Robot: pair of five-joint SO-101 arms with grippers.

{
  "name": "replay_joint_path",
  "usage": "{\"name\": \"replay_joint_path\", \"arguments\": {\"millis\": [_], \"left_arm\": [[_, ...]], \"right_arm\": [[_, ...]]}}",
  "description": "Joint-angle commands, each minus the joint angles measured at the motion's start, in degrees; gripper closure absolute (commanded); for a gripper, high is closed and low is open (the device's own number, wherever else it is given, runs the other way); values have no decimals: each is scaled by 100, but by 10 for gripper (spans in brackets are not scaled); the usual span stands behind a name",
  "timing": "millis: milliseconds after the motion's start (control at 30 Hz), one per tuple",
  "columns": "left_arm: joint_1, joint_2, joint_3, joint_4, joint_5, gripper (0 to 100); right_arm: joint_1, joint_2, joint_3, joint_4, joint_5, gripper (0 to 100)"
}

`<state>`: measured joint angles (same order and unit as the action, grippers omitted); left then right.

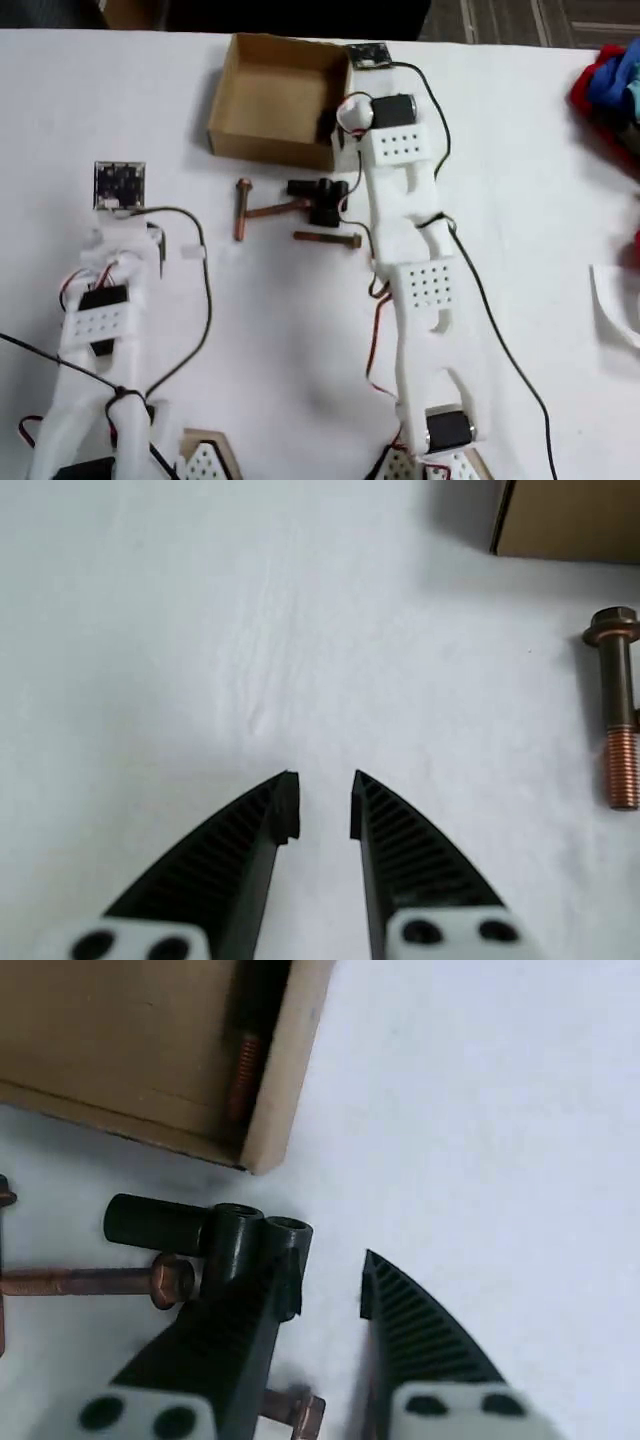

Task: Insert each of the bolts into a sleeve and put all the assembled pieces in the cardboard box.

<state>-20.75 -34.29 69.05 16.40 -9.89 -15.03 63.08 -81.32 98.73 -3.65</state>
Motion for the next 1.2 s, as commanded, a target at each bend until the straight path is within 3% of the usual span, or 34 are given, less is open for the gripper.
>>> {"name": "replay_joint_path", "arguments": {"millis": [0, 333, 800, 1167], "left_arm": [[0, -44, -22, -132, 0, 894], [0, -44, -22, -149, 0, 894], [0, -79, -40, -149, 0, 894], [-9, -70, -92, -149, 0, 894]], "right_arm": [[-154, -119, -26, 66, -149, 905], [-734, 312, 26, 57, -176, 906], [40, 347, 70, 48, -132, 906], [-259, 664, 26, 22, -141, 906]]}}
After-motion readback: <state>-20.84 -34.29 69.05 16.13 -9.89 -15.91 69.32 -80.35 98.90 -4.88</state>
